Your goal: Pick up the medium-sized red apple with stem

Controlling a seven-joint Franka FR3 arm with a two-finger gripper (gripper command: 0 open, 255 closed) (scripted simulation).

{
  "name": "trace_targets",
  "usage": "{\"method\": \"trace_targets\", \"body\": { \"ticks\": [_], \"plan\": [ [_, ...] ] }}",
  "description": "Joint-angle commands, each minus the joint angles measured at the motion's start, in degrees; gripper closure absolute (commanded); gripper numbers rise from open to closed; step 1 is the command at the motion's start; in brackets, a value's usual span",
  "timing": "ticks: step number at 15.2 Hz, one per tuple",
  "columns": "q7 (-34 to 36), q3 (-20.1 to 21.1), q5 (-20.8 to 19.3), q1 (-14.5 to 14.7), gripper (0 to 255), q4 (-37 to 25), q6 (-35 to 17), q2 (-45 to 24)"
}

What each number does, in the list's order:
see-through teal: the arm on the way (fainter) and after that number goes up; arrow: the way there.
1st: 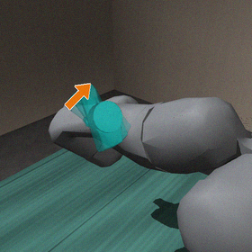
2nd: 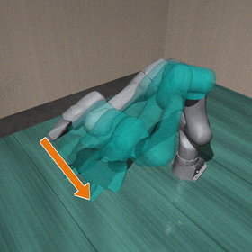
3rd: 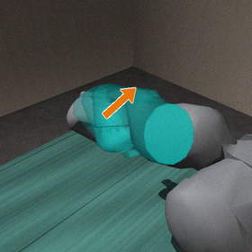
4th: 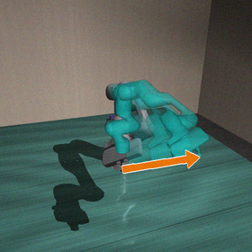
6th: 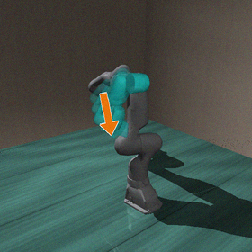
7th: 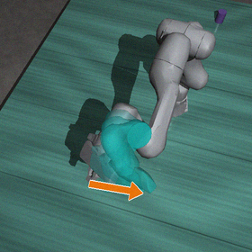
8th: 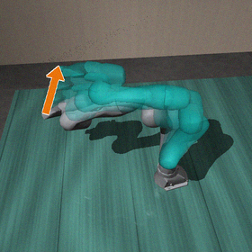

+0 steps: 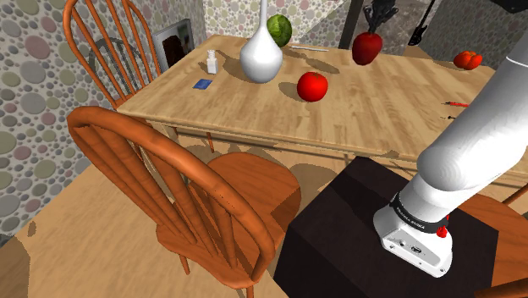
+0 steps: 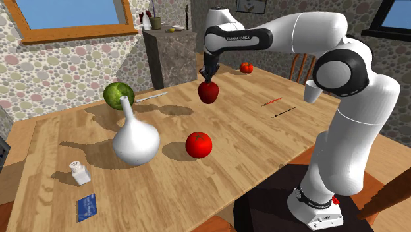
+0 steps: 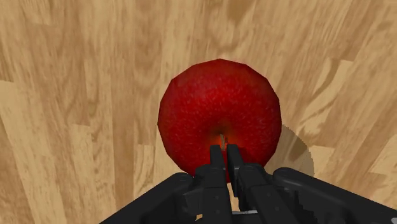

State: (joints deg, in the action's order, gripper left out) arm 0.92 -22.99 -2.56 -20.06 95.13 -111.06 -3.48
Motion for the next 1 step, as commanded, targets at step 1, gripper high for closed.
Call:
{"method": "trace_targets", "body": {
  "ticks": [1],
  "plan": [
    [0.0,0.0,0.0,0.0,255,-0.4,0.4,0.1]
  ]
}}
